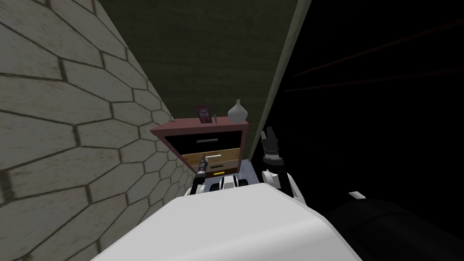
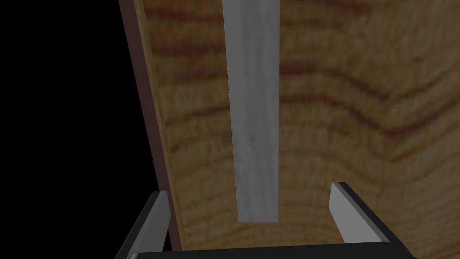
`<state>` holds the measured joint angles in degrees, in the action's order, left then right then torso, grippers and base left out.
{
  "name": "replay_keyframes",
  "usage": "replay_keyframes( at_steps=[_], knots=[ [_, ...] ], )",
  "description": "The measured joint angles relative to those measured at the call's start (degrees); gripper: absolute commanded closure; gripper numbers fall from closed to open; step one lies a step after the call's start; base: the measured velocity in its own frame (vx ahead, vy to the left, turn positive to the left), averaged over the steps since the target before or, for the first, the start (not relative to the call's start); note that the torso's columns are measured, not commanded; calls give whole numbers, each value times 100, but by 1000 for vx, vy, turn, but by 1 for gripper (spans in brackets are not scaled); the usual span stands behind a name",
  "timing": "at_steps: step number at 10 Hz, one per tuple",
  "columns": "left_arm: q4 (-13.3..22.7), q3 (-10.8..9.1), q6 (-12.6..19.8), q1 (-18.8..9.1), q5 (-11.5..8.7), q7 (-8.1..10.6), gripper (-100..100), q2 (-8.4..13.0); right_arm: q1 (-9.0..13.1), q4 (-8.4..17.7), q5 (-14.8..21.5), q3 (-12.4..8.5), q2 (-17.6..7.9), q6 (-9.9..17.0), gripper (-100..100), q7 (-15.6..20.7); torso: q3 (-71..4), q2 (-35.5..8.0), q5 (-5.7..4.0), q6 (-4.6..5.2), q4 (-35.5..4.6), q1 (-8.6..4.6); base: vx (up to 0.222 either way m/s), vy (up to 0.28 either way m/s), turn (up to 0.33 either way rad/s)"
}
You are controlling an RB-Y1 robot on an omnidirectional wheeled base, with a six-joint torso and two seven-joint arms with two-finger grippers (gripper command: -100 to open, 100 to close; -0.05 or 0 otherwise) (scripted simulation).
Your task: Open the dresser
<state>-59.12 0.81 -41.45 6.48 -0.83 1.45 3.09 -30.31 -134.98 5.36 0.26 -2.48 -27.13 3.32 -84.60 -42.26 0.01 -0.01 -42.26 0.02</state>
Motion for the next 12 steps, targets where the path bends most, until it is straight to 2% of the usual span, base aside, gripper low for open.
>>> replay_keyframes(
  at_steps=[9, 10, 12],
  knots=[
    [-201, 93, 172, 112, 33, 50, 100, 27, 2, 1, 0, 0, 0, 1, 0, 0, 11, -19, -8, -1, -13, -9, -166, -7, 20],
    [-239, 107, 181, 139, 38, 55, -100, 31, 2, 1, 0, 0, 0, 1, 0, 0, 13, -20, -9, -2, -17, -7, -118, -7, 32],
    [-351, 87, 410, -6, 28, 60, -100, 44, 1, 0, 0, 1, 0, 0, 0, 0, -19, 39, 1, 4, 9, -2, -20, -14, -16]
  ],
)
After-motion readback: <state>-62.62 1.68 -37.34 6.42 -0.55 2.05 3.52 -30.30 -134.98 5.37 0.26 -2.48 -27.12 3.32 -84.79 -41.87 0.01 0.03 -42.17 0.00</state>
